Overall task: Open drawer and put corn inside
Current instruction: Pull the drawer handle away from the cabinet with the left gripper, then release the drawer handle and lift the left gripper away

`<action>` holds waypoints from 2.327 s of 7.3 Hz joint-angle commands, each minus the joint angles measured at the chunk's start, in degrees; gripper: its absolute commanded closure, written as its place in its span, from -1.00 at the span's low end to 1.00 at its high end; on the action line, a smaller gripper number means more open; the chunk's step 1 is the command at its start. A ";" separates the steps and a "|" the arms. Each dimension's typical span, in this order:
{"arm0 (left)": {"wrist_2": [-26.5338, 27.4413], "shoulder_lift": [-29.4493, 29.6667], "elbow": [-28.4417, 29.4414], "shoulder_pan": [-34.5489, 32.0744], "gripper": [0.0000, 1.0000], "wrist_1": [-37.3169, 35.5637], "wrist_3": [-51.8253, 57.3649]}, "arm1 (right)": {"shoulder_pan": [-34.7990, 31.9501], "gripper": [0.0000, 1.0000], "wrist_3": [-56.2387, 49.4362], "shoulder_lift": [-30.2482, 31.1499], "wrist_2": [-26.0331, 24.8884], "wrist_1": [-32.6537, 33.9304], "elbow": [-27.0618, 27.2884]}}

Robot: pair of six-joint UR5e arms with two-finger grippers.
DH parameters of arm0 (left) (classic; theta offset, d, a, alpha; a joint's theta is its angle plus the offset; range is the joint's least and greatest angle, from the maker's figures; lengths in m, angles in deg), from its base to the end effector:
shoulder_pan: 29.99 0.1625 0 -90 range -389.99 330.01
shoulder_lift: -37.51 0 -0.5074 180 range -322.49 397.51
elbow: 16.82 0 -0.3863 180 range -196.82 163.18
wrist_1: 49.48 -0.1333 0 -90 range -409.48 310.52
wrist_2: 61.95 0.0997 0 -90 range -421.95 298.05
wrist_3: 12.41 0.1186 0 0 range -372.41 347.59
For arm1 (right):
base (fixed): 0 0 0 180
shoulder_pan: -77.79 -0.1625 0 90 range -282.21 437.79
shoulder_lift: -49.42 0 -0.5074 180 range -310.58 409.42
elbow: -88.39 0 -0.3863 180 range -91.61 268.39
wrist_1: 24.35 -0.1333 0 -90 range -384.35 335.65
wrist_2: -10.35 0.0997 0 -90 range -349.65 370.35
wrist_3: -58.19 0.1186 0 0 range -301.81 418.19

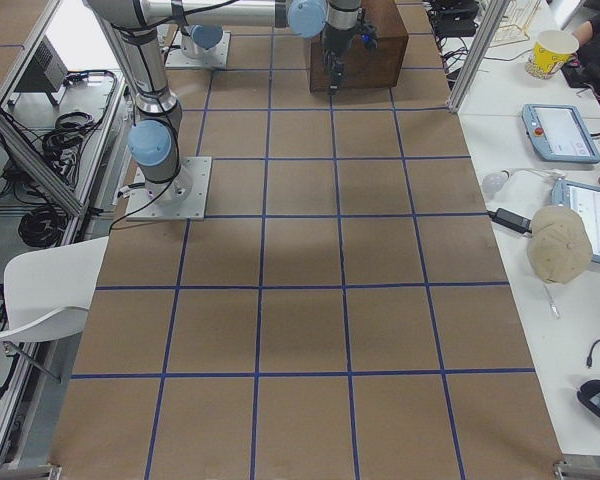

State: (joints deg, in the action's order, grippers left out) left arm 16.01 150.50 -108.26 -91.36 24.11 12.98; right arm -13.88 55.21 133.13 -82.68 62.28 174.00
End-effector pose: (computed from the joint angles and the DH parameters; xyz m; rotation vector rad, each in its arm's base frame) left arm 0.1643 -0.6308 0.3411 0.1031 -2.8892 -0.0421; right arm 0.1424 -0.5262 0.5269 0.1290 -3.0838 -0.1430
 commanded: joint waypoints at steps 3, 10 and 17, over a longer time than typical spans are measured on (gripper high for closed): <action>0.44 0.03 0.03 0.99 -1.00 -0.02 0.09 | 0.00 -1.00 0.00 -0.04 0.05 -0.06 0.00; 0.79 0.03 0.03 4.94 -1.00 0.15 1.50 | 0.00 -1.00 0.00 -0.04 0.05 0.03 0.00; 0.88 -0.06 0.21 5.47 -1.00 0.06 2.38 | 0.00 -1.00 0.00 0.04 0.04 0.03 0.00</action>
State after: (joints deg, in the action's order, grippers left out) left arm 16.88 150.45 -108.06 -85.92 24.19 15.25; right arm -13.90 55.21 133.14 -82.68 62.31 174.00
